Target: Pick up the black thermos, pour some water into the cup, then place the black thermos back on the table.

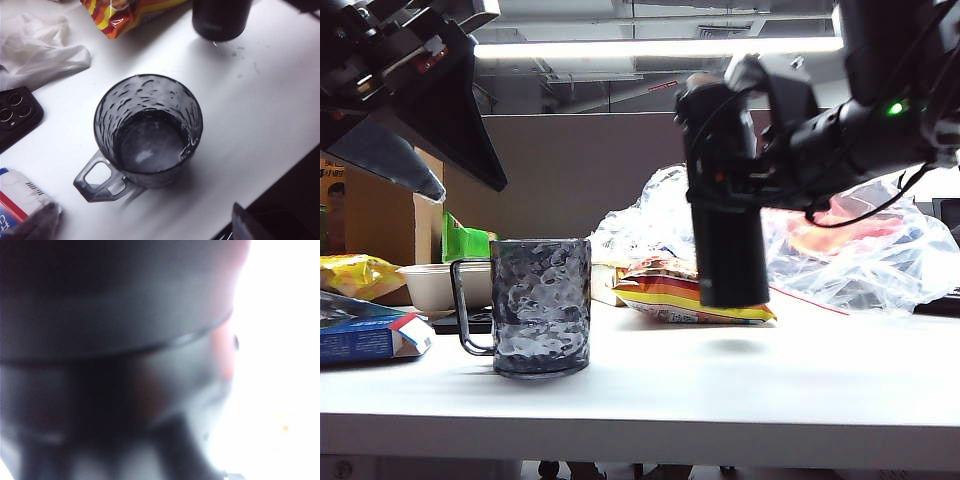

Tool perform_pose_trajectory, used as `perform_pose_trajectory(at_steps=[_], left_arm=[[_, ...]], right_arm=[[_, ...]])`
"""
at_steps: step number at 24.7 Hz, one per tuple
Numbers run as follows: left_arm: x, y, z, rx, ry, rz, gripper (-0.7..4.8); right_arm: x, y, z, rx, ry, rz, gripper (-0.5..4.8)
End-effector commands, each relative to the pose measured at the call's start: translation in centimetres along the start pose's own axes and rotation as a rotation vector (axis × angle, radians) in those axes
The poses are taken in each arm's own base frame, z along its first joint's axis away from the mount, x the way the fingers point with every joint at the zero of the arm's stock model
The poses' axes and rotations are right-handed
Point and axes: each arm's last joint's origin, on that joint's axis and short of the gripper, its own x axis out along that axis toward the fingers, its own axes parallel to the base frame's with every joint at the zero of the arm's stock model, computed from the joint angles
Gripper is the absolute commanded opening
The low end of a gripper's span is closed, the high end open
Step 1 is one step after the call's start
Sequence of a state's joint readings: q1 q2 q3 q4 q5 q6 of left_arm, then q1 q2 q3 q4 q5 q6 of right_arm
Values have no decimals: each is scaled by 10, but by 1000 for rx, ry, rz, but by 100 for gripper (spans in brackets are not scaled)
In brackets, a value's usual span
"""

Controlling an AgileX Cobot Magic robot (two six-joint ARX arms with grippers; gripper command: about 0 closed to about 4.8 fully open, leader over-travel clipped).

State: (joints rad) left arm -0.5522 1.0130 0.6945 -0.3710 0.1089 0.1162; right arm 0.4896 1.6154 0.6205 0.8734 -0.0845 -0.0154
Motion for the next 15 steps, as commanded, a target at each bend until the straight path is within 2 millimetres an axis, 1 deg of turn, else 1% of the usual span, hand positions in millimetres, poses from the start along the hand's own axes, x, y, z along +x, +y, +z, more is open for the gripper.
perform_pose_trajectory(at_steps=[1, 3, 5, 7, 9, 11, 12, 15], left_arm=[[-1, 0, 2, 6, -18, 2, 479], [-1, 0, 2, 6, -19, 2, 479], [-1, 0, 2, 6, -19, 1, 479], [-1, 0, 2, 6, -19, 1, 479], [-1, 0, 2, 6, -19, 1, 479], [-1, 0, 2, 6, -19, 1, 479], [-1, 0, 2, 6, -19, 1, 479], [-1, 0, 2, 6, -19, -2, 479]], right_arm=[[-18, -1, 14, 8, -120, -47, -1], [-35, 0, 5, 13, -151, -72, -1], [-49, 0, -9, 57, -175, -147, -1], [-57, -1, -18, 62, -166, -185, -1], [-58, 0, -21, 62, -153, -186, -1], [-59, -1, -19, 9, -181, -202, -1], [-59, -1, -17, -1, -204, -204, -1], [-59, -1, -18, -4, -193, -200, -1]])
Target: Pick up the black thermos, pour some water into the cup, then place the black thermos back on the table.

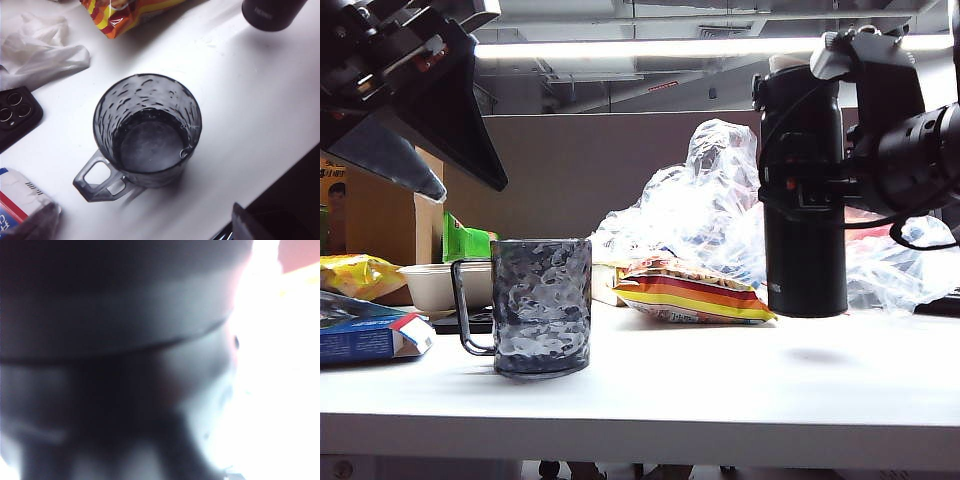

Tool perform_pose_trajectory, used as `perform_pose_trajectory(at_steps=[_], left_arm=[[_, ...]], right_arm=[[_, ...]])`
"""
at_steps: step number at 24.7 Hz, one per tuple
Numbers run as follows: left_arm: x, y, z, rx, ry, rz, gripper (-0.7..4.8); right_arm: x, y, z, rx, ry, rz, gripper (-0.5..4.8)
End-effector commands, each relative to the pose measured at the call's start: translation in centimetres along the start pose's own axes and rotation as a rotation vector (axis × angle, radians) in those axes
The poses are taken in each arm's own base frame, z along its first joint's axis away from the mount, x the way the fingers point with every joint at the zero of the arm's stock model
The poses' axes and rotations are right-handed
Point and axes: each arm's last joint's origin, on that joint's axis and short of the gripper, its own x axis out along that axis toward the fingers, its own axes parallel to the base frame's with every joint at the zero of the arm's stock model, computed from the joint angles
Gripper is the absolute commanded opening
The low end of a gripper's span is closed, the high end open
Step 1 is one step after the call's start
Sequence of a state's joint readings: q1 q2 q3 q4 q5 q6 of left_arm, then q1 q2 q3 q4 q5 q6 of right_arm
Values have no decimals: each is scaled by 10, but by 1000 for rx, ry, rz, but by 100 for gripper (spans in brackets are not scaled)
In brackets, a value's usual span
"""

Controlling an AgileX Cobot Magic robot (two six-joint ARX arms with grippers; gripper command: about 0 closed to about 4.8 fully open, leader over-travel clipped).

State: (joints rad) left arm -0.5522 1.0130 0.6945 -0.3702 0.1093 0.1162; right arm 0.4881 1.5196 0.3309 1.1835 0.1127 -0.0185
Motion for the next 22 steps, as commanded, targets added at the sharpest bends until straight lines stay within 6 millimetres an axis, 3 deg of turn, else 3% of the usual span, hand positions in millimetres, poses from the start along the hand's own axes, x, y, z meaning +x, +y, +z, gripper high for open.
perform_pose_trajectory(at_steps=[1, 9, 15, 19, 22], left_arm=[[-1, 0, 2, 5, -17, -2, 479], [-1, 0, 2, 5, -14, -2, 479], [-1, 0, 2, 6, -15, -1, 479], [-1, 0, 2, 5, -14, -2, 479], [-1, 0, 2, 5, -14, -2, 479]], right_arm=[[1, 0, 11, 6, -80, 1, -1], [1, 0, 10, 35, -78, -2, 1], [7, 1, -3, 29, -96, -1, 4], [7, 1, -12, 20, -12, 2, 4], [8, 1, -18, 39, 18, 0, 46]])
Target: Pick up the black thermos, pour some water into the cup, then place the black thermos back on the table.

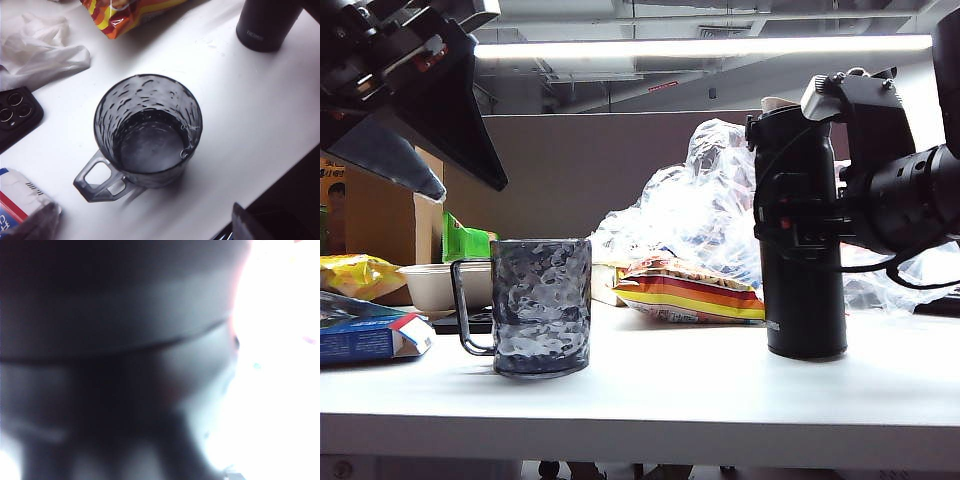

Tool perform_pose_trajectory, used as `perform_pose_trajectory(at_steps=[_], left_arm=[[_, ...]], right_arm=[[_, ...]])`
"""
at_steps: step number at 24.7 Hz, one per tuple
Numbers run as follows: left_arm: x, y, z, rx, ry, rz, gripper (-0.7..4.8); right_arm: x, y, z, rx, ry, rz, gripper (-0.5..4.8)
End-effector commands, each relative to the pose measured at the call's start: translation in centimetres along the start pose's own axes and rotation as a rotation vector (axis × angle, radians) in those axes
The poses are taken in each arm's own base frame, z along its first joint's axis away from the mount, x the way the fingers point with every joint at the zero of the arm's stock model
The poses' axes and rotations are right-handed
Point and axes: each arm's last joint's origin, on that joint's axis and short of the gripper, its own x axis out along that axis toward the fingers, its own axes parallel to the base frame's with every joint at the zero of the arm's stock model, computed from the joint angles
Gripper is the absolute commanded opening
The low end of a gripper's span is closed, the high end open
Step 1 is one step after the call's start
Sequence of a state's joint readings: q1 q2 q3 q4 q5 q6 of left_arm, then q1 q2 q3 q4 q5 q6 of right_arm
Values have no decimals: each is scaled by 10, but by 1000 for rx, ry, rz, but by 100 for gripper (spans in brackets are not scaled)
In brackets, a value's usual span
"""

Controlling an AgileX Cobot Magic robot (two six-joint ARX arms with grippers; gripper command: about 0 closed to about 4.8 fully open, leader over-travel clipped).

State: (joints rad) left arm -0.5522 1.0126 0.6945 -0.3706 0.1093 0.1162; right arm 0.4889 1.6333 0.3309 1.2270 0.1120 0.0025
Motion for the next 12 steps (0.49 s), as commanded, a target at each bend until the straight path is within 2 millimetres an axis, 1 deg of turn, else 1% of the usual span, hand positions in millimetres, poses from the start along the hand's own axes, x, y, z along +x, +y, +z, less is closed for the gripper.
perform_pose_trajectory(at_steps=[1, 3, 4, 5, 6, 7, 8, 9, 11, 12], left_arm=[[-1, 0, 2, 5, -14, -2, 479], [-1, 0, 2, 5, -11, -2, 479], [-1, 0, 2, 5, -10, -2, 479], [-1, 0, 2, 5, -11, -2, 479], [-1, 0, 2, 5, -11, -2, 479], [-1, 0, 2, 5, -11, -2, 479], [-1, 0, 2, 5, -11, -2, 479], [-1, 0, 2, 5, -11, -2, 479], [-1, 0, 1, 4, -3, -3, 479], [-1, 0, 1, 4, 0, -4, 479]], right_arm=[[3, 0, 1, 29, -41, -1, 46], [4, 0, -2, 29, -31, -1, 46], [4, 0, -2, 29, -35, -1, 57], [4, 0, -2, 29, -35, -1, 92], [4, 0, -2, 29, -35, -1, 171], [4, 0, -2, 29, -35, -1, 274], [4, 0, -2, 29, -36, -1, 403], [4, 0, -2, 28, -36, -1, 445], [2, 0, -2, 28, -35, -1, 446], [-3, 0, -3, 28, -33, 1, 445]])
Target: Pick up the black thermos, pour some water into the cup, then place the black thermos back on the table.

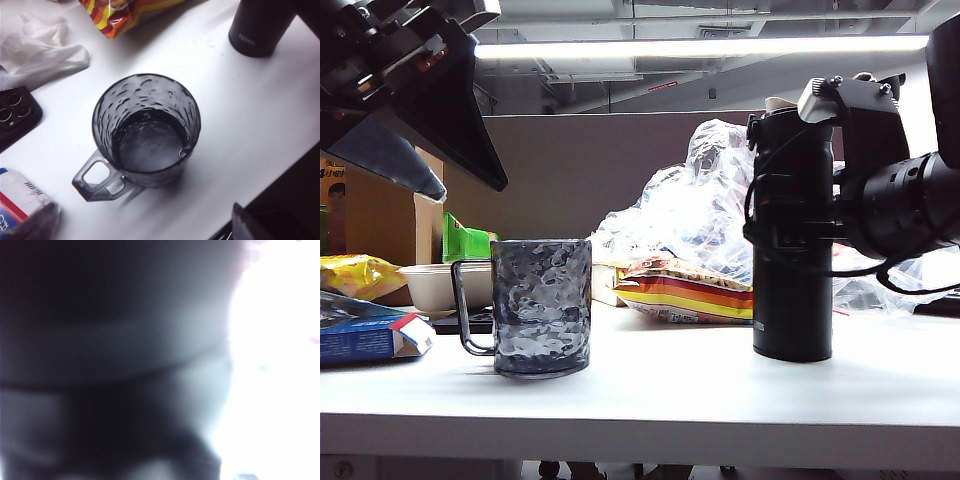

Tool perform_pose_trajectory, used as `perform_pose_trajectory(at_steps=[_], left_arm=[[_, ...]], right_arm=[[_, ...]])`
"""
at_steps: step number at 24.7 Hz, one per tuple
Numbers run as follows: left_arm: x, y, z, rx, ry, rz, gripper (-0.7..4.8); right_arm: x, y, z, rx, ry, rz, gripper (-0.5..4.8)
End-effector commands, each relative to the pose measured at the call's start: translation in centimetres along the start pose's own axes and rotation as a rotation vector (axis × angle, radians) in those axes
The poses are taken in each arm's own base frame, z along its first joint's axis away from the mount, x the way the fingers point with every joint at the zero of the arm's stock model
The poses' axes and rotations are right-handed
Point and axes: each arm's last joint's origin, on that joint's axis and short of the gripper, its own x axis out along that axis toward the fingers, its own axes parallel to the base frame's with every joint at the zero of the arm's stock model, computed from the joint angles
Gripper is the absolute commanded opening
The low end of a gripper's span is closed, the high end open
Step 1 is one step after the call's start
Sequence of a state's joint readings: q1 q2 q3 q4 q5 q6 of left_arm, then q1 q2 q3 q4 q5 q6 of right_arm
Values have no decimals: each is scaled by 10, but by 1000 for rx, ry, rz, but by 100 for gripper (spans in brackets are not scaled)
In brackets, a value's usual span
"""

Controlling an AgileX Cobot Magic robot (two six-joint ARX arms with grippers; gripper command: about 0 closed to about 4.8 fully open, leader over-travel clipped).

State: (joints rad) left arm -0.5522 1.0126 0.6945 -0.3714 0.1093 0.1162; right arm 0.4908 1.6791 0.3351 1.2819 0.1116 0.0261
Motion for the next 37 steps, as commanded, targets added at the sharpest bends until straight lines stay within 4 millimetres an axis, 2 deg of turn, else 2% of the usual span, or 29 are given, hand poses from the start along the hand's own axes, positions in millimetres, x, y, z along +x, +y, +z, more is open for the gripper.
perform_pose_trajectory(at_steps=[1, 3, 4, 5, 6, 7, 9, 10, 11, 12, 16, 19, 24, 27, 30, 37], left_arm=[[-1, 0, 1, 4, -2, -3, 479], [-7, -1, 2, -28, -24, -2, 479], [-15, -2, 3, -49, -61, -15, 423], [-27, -4, 5, -58, -113, -42, -24], [-40, -6, 6, -58, -167, -54, 1], [-55, -8, 5, -71, -217, -62, -5], [-81, -11, 0, -70, -293, -58, -5], [-99, -14, -5, -61, -356, -57, -5], [-108, -15, -8, -58, -385, -56, -5], [-125, -18, -16, -50, -442, -52, -5], [-144, -22, -35, -110, -525, -62, -5], [-147, -24, -50, -141, -563, -73, -5], [-134, -25, -71, -139, -585, -69, -5], [-116, -25, -79, -167, -580, -99, -5], [-93, -24, -88, -204, -579, -143, -5], [-41, -22, -120, -234, -542, -138, -5]], right_arm=[[-15, -2, 1, 2, -19, -1, 445], [-42, -5, 4, 6, -42, -1, 443], [-56, -5, 8, 17, -74, 12, 339], [-67, -5, 14, 17, -98, 65, 71], [-73, -4, 21, 47, -98, 116, -2], [-78, -3, 30, 106, -71, 148, -3], [-87, -3, 45, 96, -1, 162, -3], [-95, -4, 56, 73, 47, 158, -3], [-100, -4, 62, 69, 54, 157, -3], [-113, -6, 72, 70, 35, 158, -3], [-140, -8, 83, 76, -49, 164, -3], [-160, -11, 84, 78, -74, 158, -3], [-187, -15, 80, 89, -116, 148, -3], [-186, -14, 79, 75, -90, 178, -3], [-181, -13, 69, 73, -45, 174, -3], [-169, -14, 32, 70, 58, 134, -3]])
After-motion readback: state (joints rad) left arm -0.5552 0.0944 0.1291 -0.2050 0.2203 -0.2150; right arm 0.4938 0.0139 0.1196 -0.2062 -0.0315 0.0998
